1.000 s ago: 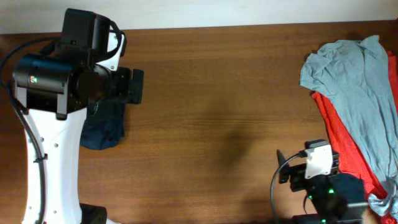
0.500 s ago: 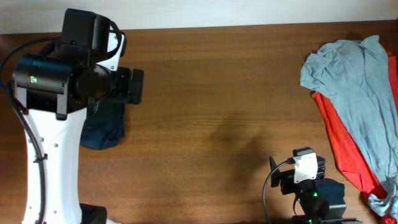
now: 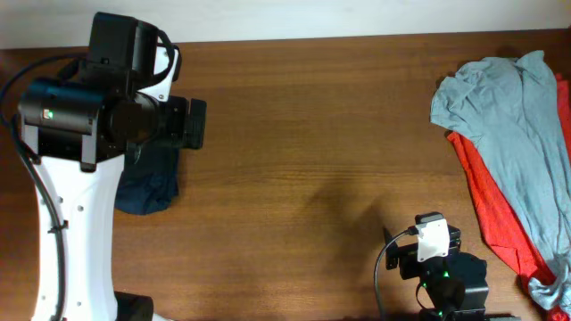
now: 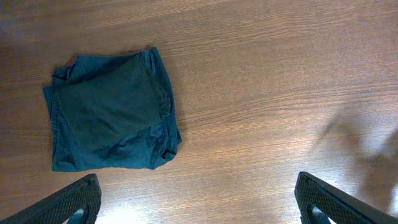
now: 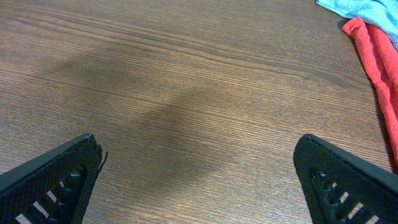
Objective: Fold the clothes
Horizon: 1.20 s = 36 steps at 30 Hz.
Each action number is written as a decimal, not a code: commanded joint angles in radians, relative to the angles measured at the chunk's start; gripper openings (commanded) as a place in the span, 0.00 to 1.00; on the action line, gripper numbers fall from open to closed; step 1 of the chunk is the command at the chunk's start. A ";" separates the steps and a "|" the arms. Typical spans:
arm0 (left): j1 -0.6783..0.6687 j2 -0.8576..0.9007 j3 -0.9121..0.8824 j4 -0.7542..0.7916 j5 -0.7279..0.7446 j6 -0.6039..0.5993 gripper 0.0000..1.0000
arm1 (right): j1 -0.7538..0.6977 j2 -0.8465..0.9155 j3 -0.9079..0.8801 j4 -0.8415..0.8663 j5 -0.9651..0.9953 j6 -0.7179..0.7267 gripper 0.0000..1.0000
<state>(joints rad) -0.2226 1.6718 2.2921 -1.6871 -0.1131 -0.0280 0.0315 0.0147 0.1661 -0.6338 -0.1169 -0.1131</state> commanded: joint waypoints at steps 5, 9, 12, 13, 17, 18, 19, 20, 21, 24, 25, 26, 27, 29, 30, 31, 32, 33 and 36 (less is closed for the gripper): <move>-0.004 -0.004 -0.001 -0.001 -0.008 -0.010 0.99 | -0.006 -0.011 -0.007 0.006 -0.005 -0.006 0.99; -0.004 -0.004 -0.001 -0.001 -0.008 -0.010 0.99 | -0.006 -0.011 -0.007 0.006 -0.005 -0.006 0.99; -0.004 -0.004 -0.001 -0.001 -0.008 -0.010 0.99 | -0.006 -0.011 -0.007 0.006 -0.005 -0.006 0.98; -0.004 -0.004 -0.001 -0.001 -0.008 -0.010 0.99 | -0.006 -0.011 -0.007 0.006 -0.005 -0.006 0.99; -0.004 -0.004 -0.001 -0.001 -0.008 -0.010 0.99 | -0.006 -0.011 -0.007 0.006 -0.005 -0.006 0.99; -0.004 -0.004 -0.001 -0.001 -0.008 -0.010 0.99 | -0.006 -0.011 -0.007 0.006 -0.005 -0.006 0.99; -0.004 -0.004 -0.001 0.000 -0.008 -0.010 0.99 | -0.006 -0.011 -0.007 0.006 -0.005 -0.006 0.99; -0.004 -0.004 -0.001 -0.001 -0.008 -0.010 0.99 | -0.006 -0.011 -0.007 0.006 -0.005 -0.006 0.99; -0.004 -0.004 -0.001 0.000 -0.008 -0.010 0.99 | -0.006 -0.011 -0.007 0.006 -0.005 -0.006 0.99; -0.004 -0.004 -0.001 -0.001 -0.008 -0.010 0.99 | -0.006 -0.011 -0.007 0.006 -0.005 -0.006 0.99; -0.004 -0.006 -0.001 0.001 -0.009 -0.009 0.99 | -0.006 -0.011 -0.007 0.006 -0.005 -0.006 0.99; -0.004 -0.013 -0.001 0.023 -0.027 -0.002 0.99 | -0.006 -0.011 -0.007 0.006 -0.005 -0.006 0.99; -0.004 -0.019 -0.001 0.044 -0.034 -0.002 0.99 | -0.006 -0.011 -0.007 0.006 -0.005 -0.006 0.99; -0.005 -0.050 -0.019 0.137 -0.024 -0.002 0.99 | -0.006 -0.011 -0.007 0.006 -0.005 -0.006 0.99; -0.005 -0.072 -0.043 0.191 -0.010 -0.002 0.99 | -0.006 -0.011 -0.007 0.006 -0.005 -0.006 0.99; -0.005 -0.102 -0.080 0.249 0.009 -0.002 0.99 | -0.006 -0.011 -0.007 0.006 -0.005 -0.006 0.99; -0.005 -0.141 -0.134 0.310 0.028 0.000 0.99 | -0.006 -0.011 -0.007 0.006 -0.005 -0.006 0.99; -0.005 -0.182 -0.191 0.364 0.043 0.005 0.99 | -0.006 -0.011 -0.007 0.006 -0.005 -0.006 0.99; -0.004 -0.332 -0.418 0.553 0.089 0.058 0.99 | -0.006 -0.011 -0.007 0.006 -0.005 -0.006 0.99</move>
<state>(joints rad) -0.2226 1.4921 2.0308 -1.2263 -0.0864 -0.0223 0.0315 0.0147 0.1661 -0.6338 -0.1169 -0.1131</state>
